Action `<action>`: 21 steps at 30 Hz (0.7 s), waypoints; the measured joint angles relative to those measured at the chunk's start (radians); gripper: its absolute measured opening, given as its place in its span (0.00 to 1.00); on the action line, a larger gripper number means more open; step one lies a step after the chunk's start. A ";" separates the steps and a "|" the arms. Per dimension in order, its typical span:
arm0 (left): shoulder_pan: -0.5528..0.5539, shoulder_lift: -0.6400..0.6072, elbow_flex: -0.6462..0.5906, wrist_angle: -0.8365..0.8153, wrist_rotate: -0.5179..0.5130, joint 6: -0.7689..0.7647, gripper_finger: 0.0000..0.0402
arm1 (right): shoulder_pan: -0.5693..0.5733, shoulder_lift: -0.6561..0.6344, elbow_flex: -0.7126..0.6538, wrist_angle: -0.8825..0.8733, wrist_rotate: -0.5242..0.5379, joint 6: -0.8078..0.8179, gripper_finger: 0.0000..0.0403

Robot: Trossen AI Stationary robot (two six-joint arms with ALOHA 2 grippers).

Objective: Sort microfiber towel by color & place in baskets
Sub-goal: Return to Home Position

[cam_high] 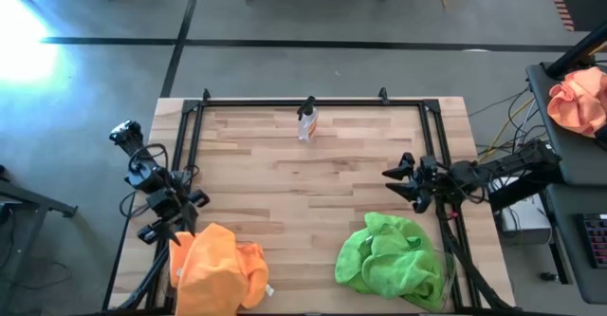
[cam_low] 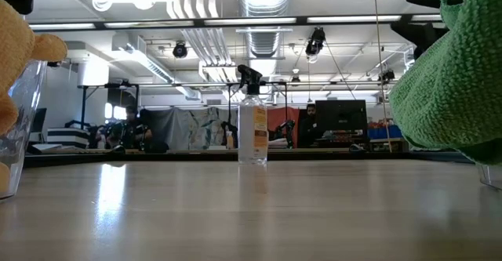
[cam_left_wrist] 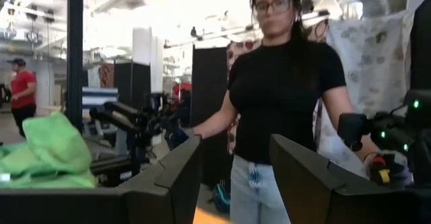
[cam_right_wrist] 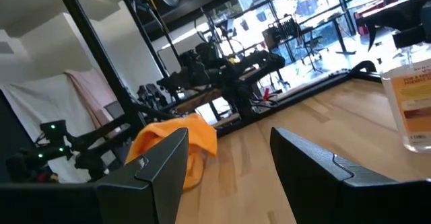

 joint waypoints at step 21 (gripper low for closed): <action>0.001 0.000 0.000 -0.183 -0.166 0.053 0.39 | 0.000 0.000 -0.002 -0.253 0.142 0.121 0.51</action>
